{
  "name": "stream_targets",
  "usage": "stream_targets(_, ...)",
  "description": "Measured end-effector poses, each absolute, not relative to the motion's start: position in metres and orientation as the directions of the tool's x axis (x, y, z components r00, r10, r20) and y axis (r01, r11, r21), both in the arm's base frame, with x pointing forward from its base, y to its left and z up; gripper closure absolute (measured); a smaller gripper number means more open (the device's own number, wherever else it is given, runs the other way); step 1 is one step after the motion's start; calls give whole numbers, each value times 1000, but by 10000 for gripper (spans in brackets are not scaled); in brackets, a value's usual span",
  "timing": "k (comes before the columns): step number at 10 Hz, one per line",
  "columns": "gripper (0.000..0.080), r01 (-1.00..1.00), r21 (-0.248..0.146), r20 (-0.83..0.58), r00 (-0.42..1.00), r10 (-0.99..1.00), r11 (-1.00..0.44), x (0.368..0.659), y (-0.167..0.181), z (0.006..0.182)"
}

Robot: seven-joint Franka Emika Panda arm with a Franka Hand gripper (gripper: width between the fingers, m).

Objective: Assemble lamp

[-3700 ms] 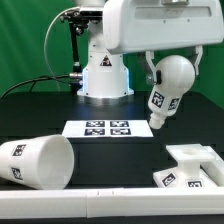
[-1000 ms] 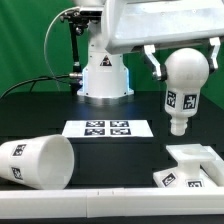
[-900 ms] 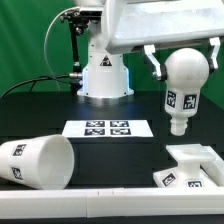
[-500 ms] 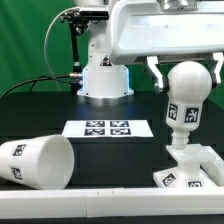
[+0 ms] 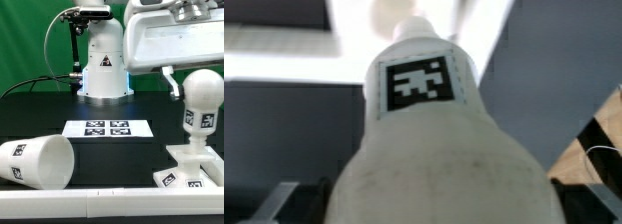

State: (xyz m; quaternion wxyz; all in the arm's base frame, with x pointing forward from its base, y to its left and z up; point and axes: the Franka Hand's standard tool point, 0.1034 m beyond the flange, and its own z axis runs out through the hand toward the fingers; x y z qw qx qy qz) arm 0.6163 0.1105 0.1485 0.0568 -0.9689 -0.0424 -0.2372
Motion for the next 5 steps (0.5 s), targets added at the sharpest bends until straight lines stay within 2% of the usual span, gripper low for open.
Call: stream_targets(5, 223, 99, -86, 468, 882, 48, -991, 615, 108, 146)
